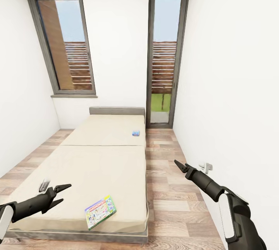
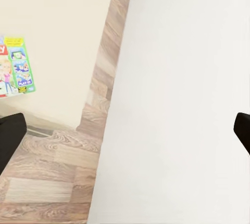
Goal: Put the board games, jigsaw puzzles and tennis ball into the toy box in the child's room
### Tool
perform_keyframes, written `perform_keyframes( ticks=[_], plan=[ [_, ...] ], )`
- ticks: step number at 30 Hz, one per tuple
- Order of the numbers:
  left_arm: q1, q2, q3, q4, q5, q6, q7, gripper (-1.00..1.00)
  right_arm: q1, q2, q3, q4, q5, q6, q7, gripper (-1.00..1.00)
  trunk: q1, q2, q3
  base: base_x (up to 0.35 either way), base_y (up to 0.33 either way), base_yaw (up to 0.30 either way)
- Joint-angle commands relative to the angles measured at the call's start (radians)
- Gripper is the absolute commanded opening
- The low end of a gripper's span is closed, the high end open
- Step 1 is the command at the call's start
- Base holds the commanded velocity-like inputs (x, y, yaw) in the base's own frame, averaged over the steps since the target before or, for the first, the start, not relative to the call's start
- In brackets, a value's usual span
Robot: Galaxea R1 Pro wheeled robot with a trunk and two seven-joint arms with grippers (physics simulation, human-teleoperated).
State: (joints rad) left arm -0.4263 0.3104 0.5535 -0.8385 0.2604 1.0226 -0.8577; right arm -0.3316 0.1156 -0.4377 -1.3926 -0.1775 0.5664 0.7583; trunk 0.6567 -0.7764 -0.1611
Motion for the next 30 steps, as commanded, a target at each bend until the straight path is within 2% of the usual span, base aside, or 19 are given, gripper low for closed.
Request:
perform_keyframes(
  ticks=[1,4,7,12,18,20,23,25,30],
  plan=[
    [-0.001,0.000,0.008,0.001,-0.004,0.003,-0.006,1.00,-0.001,0.001,-0.003,0.000,-0.005,0.007,0.003,1.00,0.004,-0.009,-0.005,0.000,0.000,0.000],
    [-0.001,0.004,0.036,0.002,-0.004,0.002,-0.005,1.00,-0.001,0.001,-0.003,0.000,-0.005,0.007,0.003,1.00,0.016,-0.030,-0.014,0.000,0.000,0.000],
    [-0.001,0.005,0.045,0.002,-0.005,-0.004,-0.004,1.00,-0.001,0.001,-0.003,0.000,-0.005,0.007,0.003,1.00,0.027,-0.051,-0.024,0.000,0.000,0.000],
    [-0.001,0.005,0.049,0.047,-0.005,-0.087,0.001,1.00,-0.001,0.001,-0.003,0.000,-0.005,0.007,0.003,1.00,0.046,-0.086,-0.039,0.000,0.000,0.000],
    [-0.002,0.006,0.049,0.076,-0.004,-0.112,0.002,1.00,0.000,0.001,-0.003,-0.005,-0.005,0.013,0.004,1.00,0.069,-0.128,-0.058,0.000,0.000,0.000],
    [-0.002,0.006,0.049,0.078,-0.004,-0.114,0.002,1.00,-0.001,0.001,-0.002,-0.019,-0.013,0.051,0.007,1.00,0.077,-0.142,-0.064,0.000,0.000,0.000],
    [-0.002,0.004,0.049,0.079,-0.005,-0.115,0.002,1.00,0.000,0.001,0.006,-0.049,-0.028,0.168,0.008,1.00,0.089,-0.163,-0.074,0.000,0.000,0.000],
    [-0.002,0.003,0.049,0.079,-0.005,-0.116,0.002,1.00,-0.003,0.001,0.020,-0.056,-0.033,0.221,0.006,1.00,0.096,-0.177,-0.080,0.000,0.000,0.000],
    [-0.002,0.001,0.048,0.079,-0.007,-0.117,0.003,1.00,-0.015,0.001,0.032,-0.053,-0.034,0.259,-0.016,1.00,0.115,-0.212,-0.096,0.000,0.000,0.000]
  ],
)
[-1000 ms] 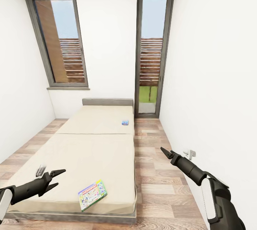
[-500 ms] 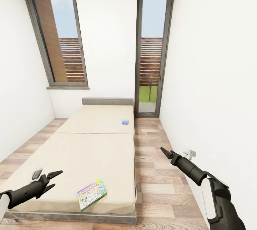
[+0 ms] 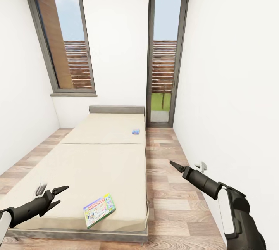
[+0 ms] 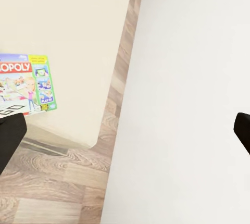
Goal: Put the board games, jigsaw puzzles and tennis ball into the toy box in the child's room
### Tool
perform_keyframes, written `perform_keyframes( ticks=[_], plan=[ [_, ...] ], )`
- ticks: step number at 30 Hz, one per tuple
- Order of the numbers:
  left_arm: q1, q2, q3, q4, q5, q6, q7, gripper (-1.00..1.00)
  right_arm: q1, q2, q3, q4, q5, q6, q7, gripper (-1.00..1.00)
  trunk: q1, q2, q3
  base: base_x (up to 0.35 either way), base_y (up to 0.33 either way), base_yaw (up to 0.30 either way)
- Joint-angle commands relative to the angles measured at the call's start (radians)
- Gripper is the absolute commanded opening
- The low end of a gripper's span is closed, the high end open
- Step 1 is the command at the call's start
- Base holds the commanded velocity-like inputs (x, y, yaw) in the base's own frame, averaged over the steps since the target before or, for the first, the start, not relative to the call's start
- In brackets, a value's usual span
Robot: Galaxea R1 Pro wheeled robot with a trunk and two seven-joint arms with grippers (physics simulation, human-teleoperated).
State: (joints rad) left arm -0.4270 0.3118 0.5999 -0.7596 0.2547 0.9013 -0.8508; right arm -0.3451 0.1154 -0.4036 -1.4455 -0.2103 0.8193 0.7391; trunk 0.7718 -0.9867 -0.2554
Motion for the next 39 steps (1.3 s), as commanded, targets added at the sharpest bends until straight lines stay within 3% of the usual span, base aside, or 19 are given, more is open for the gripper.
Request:
perform_keyframes(
  ticks=[1,8,39],
  plan=[
    [-0.001,0.000,0.002,0.000,-0.001,0.004,-0.004,1.00,-0.002,0.001,-0.002,0.000,-0.001,0.007,-0.008,1.00,0.004,-0.008,-0.005,0.000,0.000,0.000],
    [-0.001,0.000,0.002,0.000,-0.002,0.004,-0.004,1.00,-0.003,0.001,-0.001,0.000,-0.003,0.009,-0.041,1.00,0.031,-0.057,-0.027,0.000,0.000,0.000],
    [-0.001,0.007,0.003,0.002,-0.001,0.005,-0.002,1.00,-0.003,0.001,-0.001,0.008,-0.003,0.006,-0.044,1.00,0.150,-0.274,-0.124,0.000,0.000,0.000]
  ],
)
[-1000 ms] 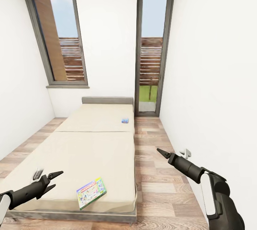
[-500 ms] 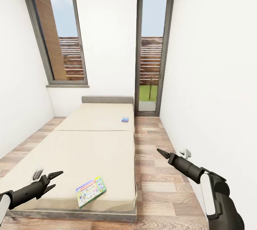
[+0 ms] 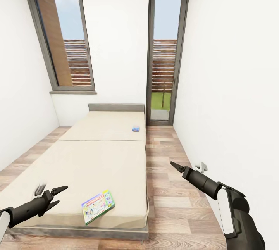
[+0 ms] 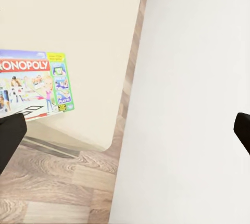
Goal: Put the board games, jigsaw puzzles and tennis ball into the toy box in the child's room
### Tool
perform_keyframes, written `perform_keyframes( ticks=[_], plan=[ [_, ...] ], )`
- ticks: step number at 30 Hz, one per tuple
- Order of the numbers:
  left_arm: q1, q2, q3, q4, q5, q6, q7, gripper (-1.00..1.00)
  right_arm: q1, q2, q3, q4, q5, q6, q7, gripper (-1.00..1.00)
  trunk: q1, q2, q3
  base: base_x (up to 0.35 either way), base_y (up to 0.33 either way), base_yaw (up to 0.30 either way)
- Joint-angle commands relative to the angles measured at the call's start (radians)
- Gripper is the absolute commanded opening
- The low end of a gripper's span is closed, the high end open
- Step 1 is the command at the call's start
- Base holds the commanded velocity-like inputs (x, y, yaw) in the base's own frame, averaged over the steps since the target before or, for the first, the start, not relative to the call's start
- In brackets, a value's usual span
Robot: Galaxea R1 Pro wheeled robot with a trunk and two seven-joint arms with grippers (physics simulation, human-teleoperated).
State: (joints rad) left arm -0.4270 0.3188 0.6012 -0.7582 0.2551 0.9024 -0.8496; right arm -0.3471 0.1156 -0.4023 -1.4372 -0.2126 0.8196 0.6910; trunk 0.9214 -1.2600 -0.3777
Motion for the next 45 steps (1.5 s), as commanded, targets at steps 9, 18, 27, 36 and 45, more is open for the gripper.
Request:
perform_keyframes(
  ticks=[9,18,27,36,45],
  plan=[
    [-0.001,-0.001,0.003,0.002,-0.002,0.004,-0.001,1.00,-0.001,0.001,-0.003,0.000,-0.001,0.005,0.004,1.00,0.035,-0.064,-0.029,0.000,0.000,0.000],
    [-0.001,-0.001,0.003,0.002,-0.001,0.004,0.033,1.00,-0.001,0.001,-0.003,0.005,-0.001,0.002,0.004,1.00,0.069,-0.127,-0.058,0.000,0.000,0.000],
    [-0.001,-0.001,0.003,0.002,0.000,0.003,0.036,1.00,-0.001,0.001,-0.003,0.013,-0.001,-0.001,0.004,1.00,0.104,-0.190,-0.086,0.000,0.000,0.000],
    [-0.001,-0.002,0.003,0.002,0.000,0.002,0.037,1.00,-0.001,0.002,-0.003,0.014,-0.002,-0.002,-0.031,1.00,0.138,-0.253,-0.114,0.000,0.000,0.000],
    [-0.001,-0.003,0.003,0.002,0.001,-0.040,0.039,1.00,-0.001,0.003,-0.003,0.014,-0.002,-0.002,-0.037,1.00,0.173,-0.316,-0.142,0.000,0.000,0.000]
  ],
)
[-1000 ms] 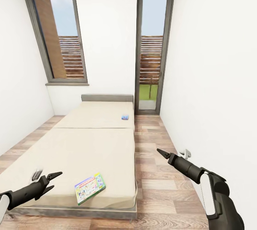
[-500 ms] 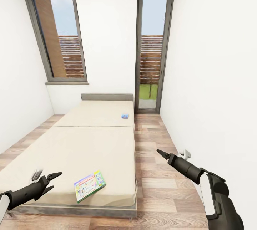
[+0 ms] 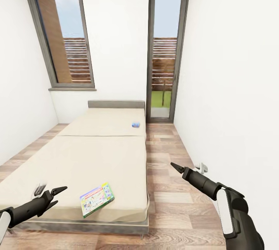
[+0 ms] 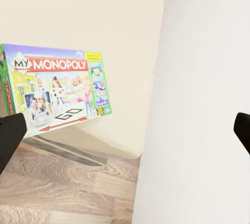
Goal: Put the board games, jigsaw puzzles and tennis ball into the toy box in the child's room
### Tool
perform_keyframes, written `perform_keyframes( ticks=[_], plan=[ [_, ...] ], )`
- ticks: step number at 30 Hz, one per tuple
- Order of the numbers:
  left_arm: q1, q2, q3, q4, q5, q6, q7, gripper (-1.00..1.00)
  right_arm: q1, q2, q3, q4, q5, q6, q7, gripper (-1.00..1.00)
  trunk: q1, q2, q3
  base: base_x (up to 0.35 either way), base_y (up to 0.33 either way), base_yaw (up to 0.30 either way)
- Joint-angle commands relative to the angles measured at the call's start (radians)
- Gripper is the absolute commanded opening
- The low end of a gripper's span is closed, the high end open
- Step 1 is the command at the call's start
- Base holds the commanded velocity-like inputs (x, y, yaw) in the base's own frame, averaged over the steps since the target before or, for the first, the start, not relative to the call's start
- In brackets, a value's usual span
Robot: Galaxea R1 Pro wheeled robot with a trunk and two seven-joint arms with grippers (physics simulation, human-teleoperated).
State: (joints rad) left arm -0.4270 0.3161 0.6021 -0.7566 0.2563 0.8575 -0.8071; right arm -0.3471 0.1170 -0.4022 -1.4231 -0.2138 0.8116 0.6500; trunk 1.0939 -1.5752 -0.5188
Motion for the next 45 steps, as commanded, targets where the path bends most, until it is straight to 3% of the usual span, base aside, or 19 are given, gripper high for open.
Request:
perform_keyframes(
  ticks=[1,45],
  plan=[
    [-0.001,0.000,0.002,0.000,0.000,0.003,-0.003,1.00,-0.001,0.001,-0.003,0.000,-0.001,0.006,0.004,1.00,0.004,-0.008,-0.004,0.000,0.000,0.000],
    [-0.001,0.000,0.002,0.000,0.000,0.000,-0.003,1.00,-0.001,0.001,-0.003,0.000,-0.001,0.006,0.003,1.00,0.173,-0.316,-0.142,0.000,0.000,0.000]
  ],
)
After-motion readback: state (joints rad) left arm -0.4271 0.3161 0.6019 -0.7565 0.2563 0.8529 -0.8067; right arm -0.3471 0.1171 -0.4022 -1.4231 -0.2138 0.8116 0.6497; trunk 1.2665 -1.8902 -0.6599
